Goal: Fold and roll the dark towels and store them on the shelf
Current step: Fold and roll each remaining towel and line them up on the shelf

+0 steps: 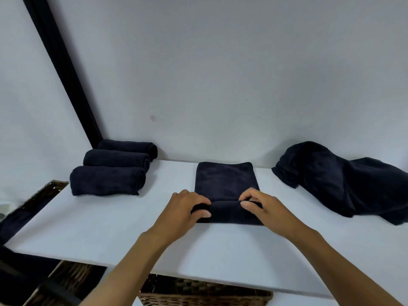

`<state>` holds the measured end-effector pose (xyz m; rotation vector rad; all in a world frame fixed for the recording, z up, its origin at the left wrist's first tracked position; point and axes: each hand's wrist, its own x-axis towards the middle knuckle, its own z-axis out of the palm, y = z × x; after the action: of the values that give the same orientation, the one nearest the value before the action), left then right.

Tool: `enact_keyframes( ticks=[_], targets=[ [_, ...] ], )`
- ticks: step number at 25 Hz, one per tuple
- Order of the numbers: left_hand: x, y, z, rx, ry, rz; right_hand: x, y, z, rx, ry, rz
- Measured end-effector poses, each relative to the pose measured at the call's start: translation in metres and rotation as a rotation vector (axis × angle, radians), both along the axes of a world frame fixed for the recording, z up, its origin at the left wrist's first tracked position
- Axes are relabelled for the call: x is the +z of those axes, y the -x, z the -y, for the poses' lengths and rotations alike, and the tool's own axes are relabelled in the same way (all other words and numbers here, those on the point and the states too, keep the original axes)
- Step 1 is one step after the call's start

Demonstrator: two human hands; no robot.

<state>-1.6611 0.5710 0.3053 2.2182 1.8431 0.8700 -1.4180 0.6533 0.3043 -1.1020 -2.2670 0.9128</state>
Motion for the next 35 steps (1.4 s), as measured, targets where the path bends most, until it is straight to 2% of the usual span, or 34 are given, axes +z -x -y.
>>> enact_keyframes(
  ticks=[3,5,7,8,11,14,17,20,24,26,29,31,35],
  targets=[
    [0.008,0.003,-0.022,-0.028,0.180,0.118,-0.001,-0.003,0.000,-0.007,-0.418,0.144],
    [0.010,0.007,-0.032,-0.036,0.236,0.123,-0.004,-0.002,0.001,0.053,-0.547,0.274],
    [0.009,0.007,-0.038,-0.004,0.218,0.103,-0.005,0.001,-0.002,0.073,-0.522,0.316],
    [0.010,0.005,-0.037,0.035,0.147,0.035,-0.004,0.002,-0.006,0.055,-0.476,0.297],
    [0.001,-0.003,-0.024,0.092,-0.143,-0.306,0.000,0.006,-0.017,0.008,-0.280,0.171],
    [-0.012,-0.008,-0.017,0.034,-0.155,-0.446,-0.001,0.011,-0.025,-0.043,-0.064,0.007],
    [-0.005,-0.005,-0.031,0.048,-0.026,-0.307,0.000,0.017,-0.028,-0.102,-0.101,0.081],
    [-0.001,-0.002,-0.050,0.039,0.169,-0.147,0.007,0.019,-0.022,-0.155,-0.363,0.196],
    [0.007,0.007,-0.071,-0.004,0.329,-0.109,0.005,0.023,-0.016,-0.038,-0.518,0.356],
    [0.011,0.008,-0.077,-0.006,0.303,-0.151,0.005,0.025,-0.025,-0.050,-0.463,0.350],
    [0.008,0.002,-0.067,0.018,-0.083,-0.334,0.008,0.028,-0.040,-0.073,-0.333,0.306],
    [-0.003,-0.002,-0.061,-0.004,-0.223,-0.431,0.009,0.030,-0.048,-0.094,-0.258,0.263],
    [0.007,-0.006,-0.088,0.084,0.006,-0.314,0.013,0.038,-0.062,-0.133,-0.161,0.232]
  ],
)
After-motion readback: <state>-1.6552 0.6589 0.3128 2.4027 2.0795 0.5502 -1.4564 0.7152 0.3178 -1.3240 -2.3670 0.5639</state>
